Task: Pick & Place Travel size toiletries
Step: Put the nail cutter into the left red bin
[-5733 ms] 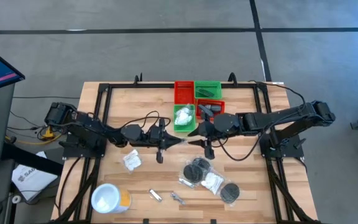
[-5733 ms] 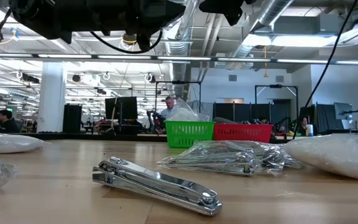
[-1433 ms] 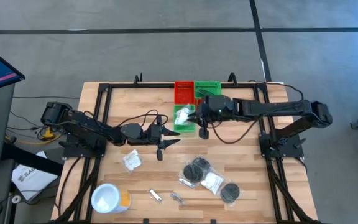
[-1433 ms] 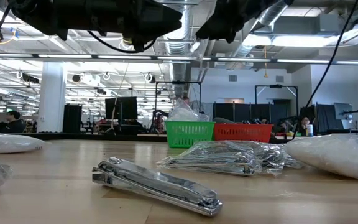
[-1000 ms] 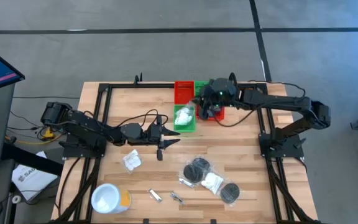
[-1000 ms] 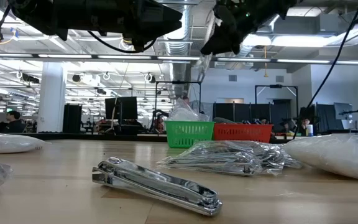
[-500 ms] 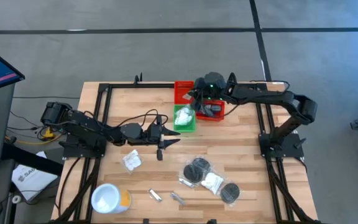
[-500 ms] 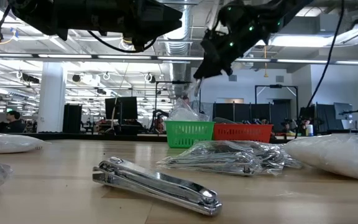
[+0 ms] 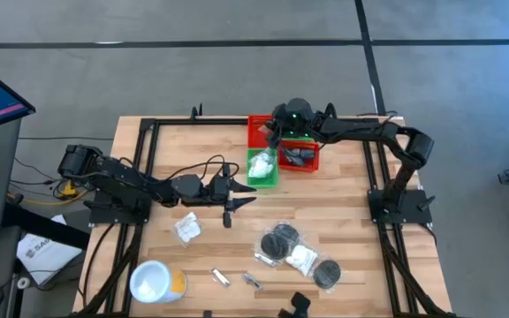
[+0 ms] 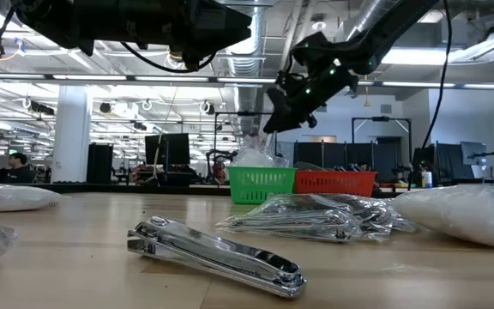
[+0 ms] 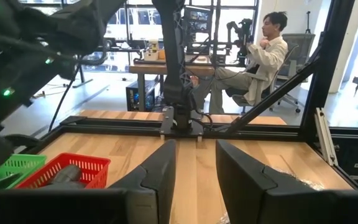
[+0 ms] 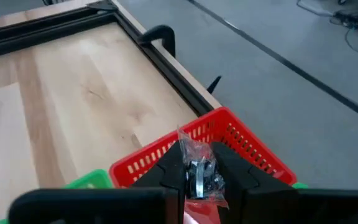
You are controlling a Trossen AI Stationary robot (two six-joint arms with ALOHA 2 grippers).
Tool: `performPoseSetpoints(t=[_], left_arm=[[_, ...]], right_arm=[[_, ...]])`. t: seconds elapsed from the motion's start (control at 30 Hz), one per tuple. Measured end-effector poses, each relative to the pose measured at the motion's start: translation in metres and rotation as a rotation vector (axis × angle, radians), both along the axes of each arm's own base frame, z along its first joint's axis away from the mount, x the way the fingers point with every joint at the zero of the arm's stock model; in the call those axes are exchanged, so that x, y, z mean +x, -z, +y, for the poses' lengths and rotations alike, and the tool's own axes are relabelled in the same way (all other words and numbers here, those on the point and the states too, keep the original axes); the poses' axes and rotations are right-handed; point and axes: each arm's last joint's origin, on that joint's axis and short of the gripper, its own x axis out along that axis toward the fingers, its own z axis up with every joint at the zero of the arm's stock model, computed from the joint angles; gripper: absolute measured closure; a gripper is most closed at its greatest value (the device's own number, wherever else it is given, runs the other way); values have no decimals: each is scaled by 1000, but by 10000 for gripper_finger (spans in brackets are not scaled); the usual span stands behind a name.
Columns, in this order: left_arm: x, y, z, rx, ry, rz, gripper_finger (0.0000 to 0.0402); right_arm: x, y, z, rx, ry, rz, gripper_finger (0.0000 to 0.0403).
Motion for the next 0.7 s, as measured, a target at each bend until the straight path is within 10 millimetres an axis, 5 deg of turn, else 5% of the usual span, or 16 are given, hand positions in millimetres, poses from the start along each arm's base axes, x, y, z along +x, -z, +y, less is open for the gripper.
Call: performPoseSetpoints(t=[0.37,0.7], left_arm=[[0,0,0,1,-1,0,298],[0,0,0,1,3,1,298]], right_arm=[[17,13,-28,44,17,23,358],[16,8,-26,67,3,39,358]])
